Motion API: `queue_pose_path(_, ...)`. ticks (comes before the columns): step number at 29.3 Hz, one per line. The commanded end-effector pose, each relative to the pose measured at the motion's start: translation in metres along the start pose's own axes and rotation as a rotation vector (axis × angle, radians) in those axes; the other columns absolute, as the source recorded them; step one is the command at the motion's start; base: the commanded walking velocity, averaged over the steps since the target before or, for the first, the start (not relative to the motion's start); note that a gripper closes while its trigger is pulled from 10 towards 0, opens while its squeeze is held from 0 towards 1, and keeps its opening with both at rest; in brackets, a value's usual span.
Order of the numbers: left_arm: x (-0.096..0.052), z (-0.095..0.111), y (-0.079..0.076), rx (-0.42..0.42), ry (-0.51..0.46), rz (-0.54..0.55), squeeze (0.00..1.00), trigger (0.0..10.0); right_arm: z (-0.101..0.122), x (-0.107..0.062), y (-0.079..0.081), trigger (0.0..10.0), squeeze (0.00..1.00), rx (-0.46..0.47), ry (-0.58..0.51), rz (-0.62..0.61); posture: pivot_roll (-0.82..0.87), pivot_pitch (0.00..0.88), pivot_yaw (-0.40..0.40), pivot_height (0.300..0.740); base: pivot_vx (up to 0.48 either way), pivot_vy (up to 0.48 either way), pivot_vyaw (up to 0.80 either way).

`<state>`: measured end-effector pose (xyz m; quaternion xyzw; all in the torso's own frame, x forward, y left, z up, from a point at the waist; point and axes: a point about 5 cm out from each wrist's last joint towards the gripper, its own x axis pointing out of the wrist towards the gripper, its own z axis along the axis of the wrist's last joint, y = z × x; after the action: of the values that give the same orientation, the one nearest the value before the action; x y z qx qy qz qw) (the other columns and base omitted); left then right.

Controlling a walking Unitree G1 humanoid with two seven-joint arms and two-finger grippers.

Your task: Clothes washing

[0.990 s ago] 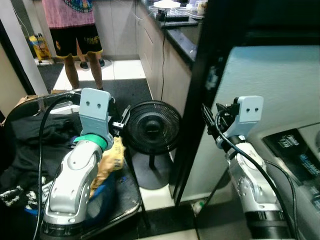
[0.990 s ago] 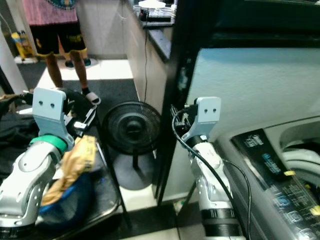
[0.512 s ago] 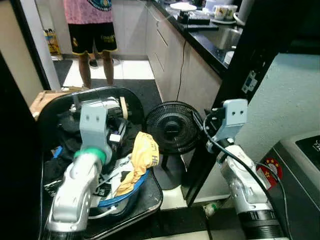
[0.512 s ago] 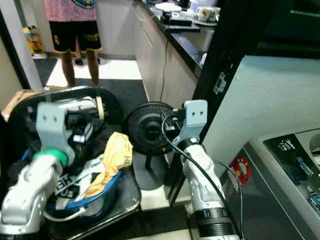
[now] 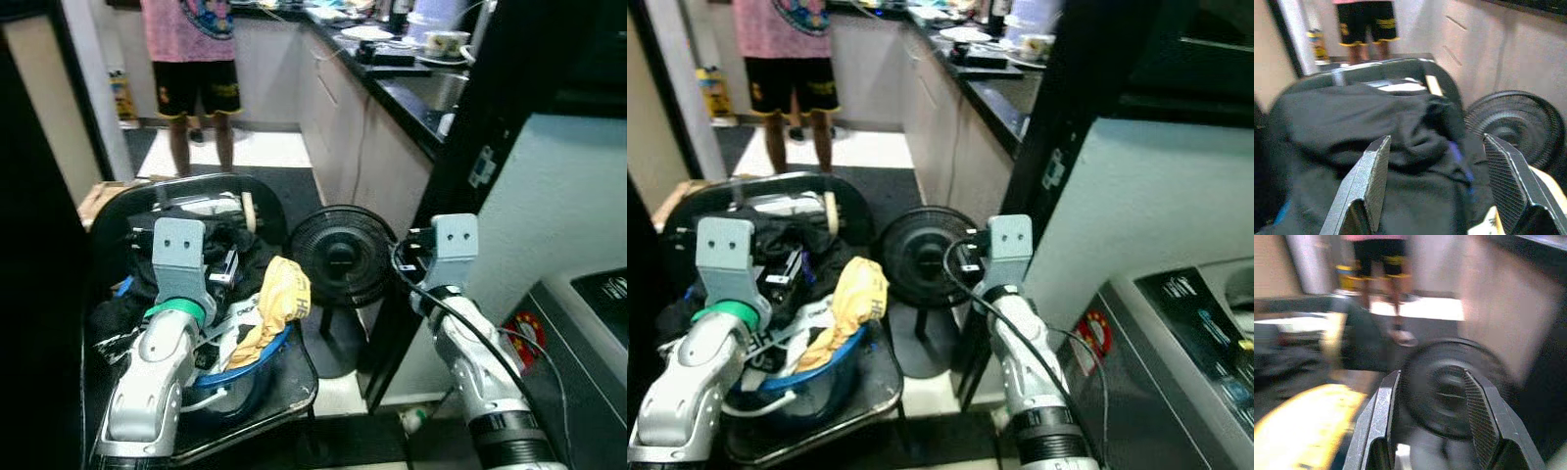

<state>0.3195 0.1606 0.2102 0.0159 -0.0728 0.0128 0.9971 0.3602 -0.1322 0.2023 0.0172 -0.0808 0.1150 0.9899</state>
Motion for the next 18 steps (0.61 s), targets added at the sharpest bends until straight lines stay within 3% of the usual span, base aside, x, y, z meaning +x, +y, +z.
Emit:
queue_pose_path(1,-0.002,-0.004,-0.003,0.001,0.004,-0.006,0.00,10.0,-0.002,-0.002,-0.001,10.0,0.00,0.007,-0.003,0.004,0.01,0.060,-0.021,0.740,0.000,0.000,0.80)
queue_pose_path(11,-0.004,-0.002,-0.009,0.001,-0.037,-0.036,0.00,10.0,0.007,-0.002,0.007,10.0,0.00,0.036,-0.061,0.068,0.01,0.060,-0.019,0.740,0.000,0.000,0.77)
queue_pose_path(15,-0.008,-0.008,-0.012,0.042,-0.087,-0.069,0.00,10.0,0.004,-0.003,0.005,10.0,0.00,0.029,-0.065,0.068,0.01,0.056,-0.018,0.740,0.000,0.000,0.00)
queue_pose_path(18,-0.016,-0.019,-0.011,0.002,-0.077,-0.075,0.00,10.0,-0.005,-0.009,0.006,10.0,0.00,-0.023,-0.049,0.086,0.00,0.057,-0.011,0.740,0.000,0.000,0.00)
